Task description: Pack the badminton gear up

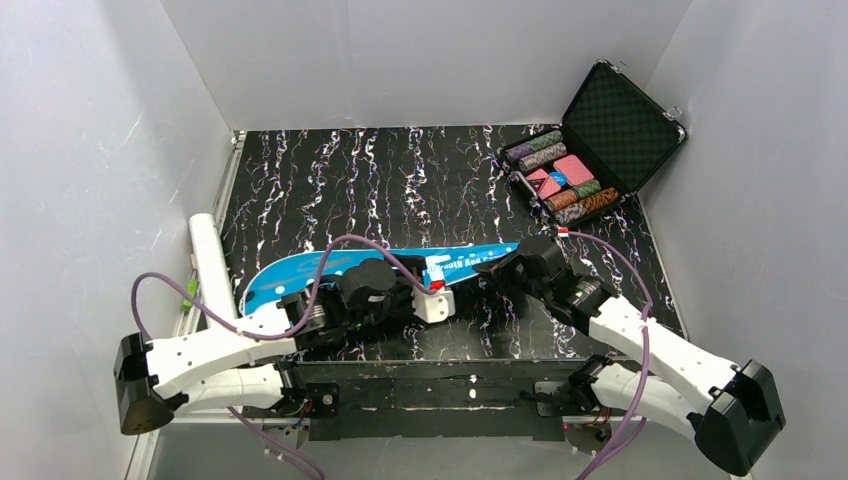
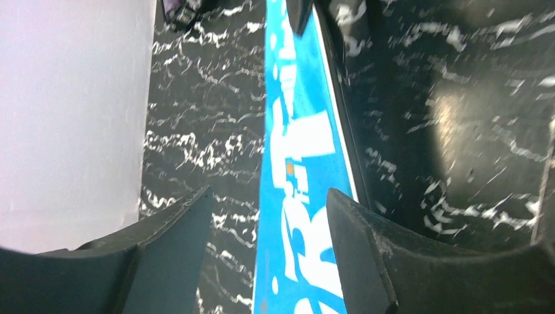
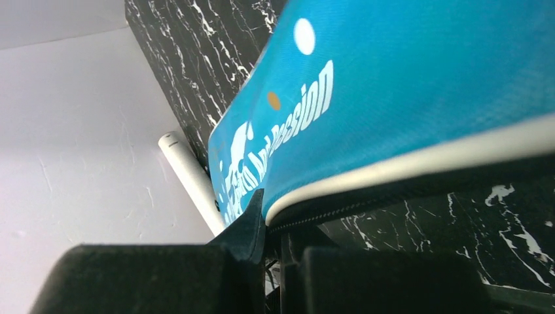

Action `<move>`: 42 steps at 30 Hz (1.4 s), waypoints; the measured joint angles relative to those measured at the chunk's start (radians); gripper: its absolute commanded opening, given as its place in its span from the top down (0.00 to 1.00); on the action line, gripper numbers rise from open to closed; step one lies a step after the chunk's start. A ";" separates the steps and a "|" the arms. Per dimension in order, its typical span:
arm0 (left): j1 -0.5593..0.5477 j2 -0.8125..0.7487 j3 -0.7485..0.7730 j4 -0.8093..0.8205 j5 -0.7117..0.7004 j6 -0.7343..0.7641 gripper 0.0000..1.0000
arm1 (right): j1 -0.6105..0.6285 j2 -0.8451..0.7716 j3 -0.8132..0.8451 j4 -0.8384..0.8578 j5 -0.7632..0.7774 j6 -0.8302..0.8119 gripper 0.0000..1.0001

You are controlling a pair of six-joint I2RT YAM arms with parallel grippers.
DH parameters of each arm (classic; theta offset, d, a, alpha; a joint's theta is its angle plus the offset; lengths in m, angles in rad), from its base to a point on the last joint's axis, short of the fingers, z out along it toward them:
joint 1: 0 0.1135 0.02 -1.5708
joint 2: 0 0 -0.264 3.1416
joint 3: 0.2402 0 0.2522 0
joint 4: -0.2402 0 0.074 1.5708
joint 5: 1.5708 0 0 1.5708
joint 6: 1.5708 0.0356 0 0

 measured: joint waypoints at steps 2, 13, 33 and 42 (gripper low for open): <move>-0.021 0.043 0.042 0.014 0.016 -0.038 0.35 | 0.004 -0.006 0.000 -0.016 0.003 -0.008 0.99; -0.121 0.120 0.029 0.032 0.043 -0.108 0.32 | 0.014 -0.014 0.020 -0.045 0.006 -0.020 0.99; -0.119 0.162 -0.040 0.198 -0.077 -0.034 1.00 | 0.137 -0.086 0.105 -0.163 0.046 -0.039 0.93; -0.056 0.154 0.034 0.087 -0.008 -0.093 1.00 | 0.144 -0.218 0.105 -0.170 0.027 -0.053 0.38</move>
